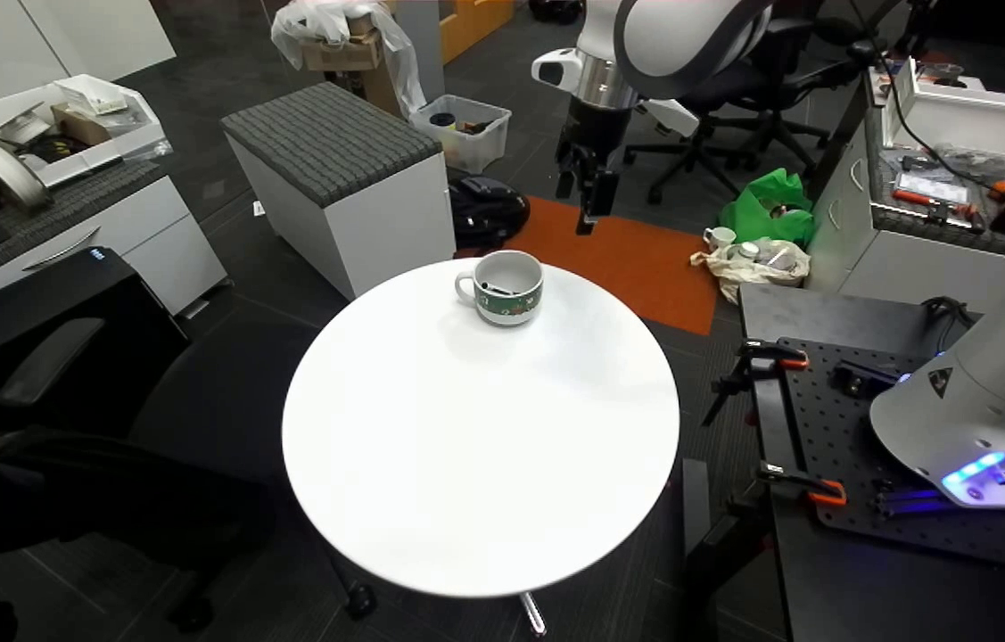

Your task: Take the black marker out of the mug

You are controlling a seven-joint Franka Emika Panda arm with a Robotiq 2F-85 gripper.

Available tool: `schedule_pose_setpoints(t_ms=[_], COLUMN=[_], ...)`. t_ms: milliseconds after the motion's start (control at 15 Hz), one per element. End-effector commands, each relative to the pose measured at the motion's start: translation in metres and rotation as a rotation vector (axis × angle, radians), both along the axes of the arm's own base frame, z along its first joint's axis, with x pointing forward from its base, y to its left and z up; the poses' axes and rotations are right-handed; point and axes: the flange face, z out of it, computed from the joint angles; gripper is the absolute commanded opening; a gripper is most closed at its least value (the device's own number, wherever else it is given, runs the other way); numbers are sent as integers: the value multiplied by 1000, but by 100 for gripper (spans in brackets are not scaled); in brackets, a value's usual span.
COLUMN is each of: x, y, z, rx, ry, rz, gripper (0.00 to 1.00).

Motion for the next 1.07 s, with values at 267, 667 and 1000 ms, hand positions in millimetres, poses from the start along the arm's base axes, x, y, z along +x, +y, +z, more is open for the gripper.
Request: schedule_pose_setpoints(t_ms=[267, 667, 1000], x=[41, 67, 58], y=[-12, -15, -11], z=[-21, -45, -51], rx=[-44, -54, -42], ry=[5, -6, 28], rz=[30, 19, 26], gripper=[100, 100, 100])
